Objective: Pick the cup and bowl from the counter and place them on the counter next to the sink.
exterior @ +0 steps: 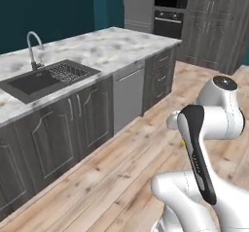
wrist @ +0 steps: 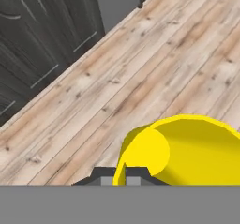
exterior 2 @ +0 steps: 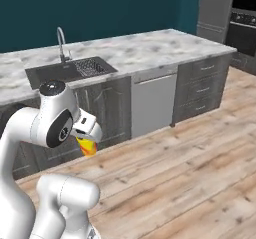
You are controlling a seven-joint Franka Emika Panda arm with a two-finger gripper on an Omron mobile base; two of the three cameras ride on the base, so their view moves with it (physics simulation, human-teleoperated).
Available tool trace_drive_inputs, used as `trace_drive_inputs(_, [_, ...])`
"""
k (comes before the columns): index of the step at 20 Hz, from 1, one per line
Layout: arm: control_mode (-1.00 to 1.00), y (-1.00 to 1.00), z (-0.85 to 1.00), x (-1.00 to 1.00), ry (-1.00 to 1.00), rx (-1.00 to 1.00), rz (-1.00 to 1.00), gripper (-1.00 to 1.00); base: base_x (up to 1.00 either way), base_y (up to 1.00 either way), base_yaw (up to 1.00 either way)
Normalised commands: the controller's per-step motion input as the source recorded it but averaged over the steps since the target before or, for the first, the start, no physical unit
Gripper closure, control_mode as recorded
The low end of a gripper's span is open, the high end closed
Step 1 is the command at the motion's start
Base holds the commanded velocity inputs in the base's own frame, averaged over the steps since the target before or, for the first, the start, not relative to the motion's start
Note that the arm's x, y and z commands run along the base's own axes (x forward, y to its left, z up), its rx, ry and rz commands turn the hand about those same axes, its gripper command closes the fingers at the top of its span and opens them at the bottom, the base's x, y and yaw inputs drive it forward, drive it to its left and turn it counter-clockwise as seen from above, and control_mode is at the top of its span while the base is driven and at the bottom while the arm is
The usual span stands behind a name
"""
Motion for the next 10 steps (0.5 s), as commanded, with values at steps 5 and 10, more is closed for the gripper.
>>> trace_drive_inputs(5, [1.0, 0.0, 0.0, 0.0, 0.0, 0.0, 0.0, 1.0, 0.38, 0.0, 0.68])
trace_drive_inputs(10, [1.0, 0.0, 0.0, 0.0, 0.0, 0.0, 0.0, 1.0, 1.0, -0.02, 0.42])
